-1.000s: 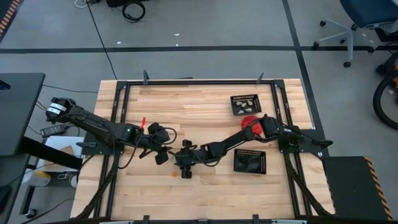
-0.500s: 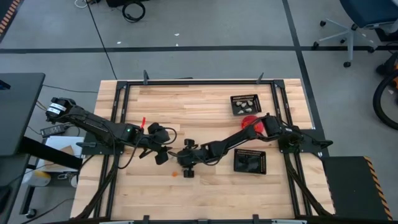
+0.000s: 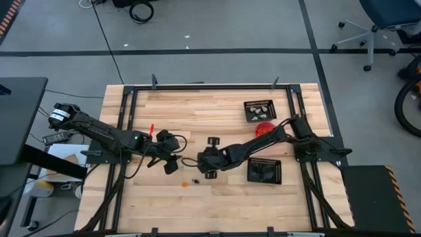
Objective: Sort Halloween decoration
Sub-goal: Put the white skull toy into the top black bin
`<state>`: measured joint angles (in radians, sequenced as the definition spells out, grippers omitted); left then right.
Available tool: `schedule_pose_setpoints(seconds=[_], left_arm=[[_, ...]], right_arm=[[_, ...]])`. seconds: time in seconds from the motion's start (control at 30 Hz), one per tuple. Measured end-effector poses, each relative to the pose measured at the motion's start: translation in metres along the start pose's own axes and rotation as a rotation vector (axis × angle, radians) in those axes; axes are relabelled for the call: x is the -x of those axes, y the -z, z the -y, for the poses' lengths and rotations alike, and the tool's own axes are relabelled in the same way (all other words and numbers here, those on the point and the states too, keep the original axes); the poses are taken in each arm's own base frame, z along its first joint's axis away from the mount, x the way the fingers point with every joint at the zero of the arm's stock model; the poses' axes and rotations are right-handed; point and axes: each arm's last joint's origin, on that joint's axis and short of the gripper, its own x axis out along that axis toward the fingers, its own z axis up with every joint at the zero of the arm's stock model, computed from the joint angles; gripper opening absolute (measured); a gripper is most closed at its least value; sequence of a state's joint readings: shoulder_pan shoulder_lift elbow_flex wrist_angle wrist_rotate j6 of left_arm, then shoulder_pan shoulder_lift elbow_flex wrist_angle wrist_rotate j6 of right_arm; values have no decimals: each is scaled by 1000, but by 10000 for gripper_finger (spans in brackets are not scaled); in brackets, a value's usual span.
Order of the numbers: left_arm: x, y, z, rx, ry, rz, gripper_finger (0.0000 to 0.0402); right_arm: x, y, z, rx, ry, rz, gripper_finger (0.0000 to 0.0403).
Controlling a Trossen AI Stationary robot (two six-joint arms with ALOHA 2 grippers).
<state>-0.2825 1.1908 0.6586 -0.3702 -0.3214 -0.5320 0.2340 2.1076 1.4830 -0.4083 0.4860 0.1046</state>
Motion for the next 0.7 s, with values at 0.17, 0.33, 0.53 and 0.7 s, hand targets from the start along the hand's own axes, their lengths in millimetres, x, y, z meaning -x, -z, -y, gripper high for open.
schedule_pose_setpoints(seconds=[0.17, 0.33, 0.53, 0.7], left_arm=[[0, 0, 0, 0, 0, 0, 192], [0, 0, 0, 7, 0, 0, 192], [0, 0, 0, 7, 0, 0, 192], [0, 0, 0, 7, 0, 0, 192]], right_arm=[[17, 12, 11, 43, 160, -125, 115], [24, 26, 19, 77, 275, -245, 115], [27, 37, 27, 116, 354, -346, 115], [29, 44, 36, 129, 404, -417, 115]])
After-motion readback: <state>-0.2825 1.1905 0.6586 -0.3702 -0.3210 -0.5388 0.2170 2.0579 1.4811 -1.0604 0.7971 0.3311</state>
